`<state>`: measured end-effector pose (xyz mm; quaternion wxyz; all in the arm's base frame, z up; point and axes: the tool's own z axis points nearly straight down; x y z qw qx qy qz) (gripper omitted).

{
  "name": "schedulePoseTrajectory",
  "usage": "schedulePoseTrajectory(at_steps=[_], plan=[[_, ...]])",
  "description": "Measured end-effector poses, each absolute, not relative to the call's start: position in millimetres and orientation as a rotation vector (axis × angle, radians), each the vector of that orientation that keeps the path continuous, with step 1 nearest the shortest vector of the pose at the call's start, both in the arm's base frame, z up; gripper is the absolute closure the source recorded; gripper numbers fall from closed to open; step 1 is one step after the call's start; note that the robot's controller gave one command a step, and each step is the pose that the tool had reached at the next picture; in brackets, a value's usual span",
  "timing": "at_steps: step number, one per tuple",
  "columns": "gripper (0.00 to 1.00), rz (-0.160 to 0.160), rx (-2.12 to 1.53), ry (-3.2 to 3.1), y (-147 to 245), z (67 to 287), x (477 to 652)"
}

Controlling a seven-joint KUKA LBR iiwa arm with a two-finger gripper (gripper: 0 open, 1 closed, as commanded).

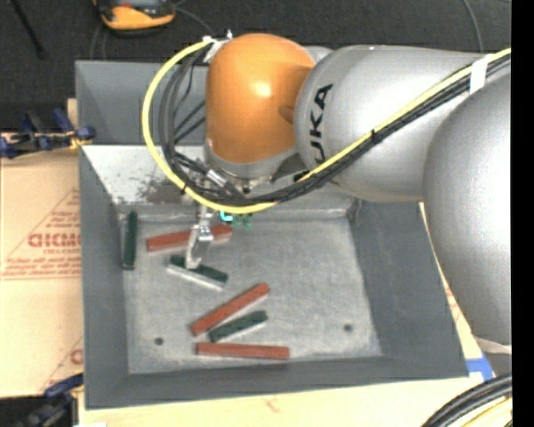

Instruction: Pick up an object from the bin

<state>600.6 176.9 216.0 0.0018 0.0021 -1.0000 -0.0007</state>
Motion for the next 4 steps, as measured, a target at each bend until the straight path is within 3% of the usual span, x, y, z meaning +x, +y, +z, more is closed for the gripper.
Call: schedulePoseTrajectory(at_steps=[1, 2, 3, 4], plan=[[0.0, -0.004, 0.002, -3.145, 176.2, 220.3, 602.3], [0.0, -0.003, 0.086, -3.151, 158.0, 184.5, 588.2], [0.0, 0.001, 0.231, -3.142, 144.4, 116.8, 591.9], [1.0, -0.006, 0.375, -3.128, 127.5, 83.9, 610.4]])
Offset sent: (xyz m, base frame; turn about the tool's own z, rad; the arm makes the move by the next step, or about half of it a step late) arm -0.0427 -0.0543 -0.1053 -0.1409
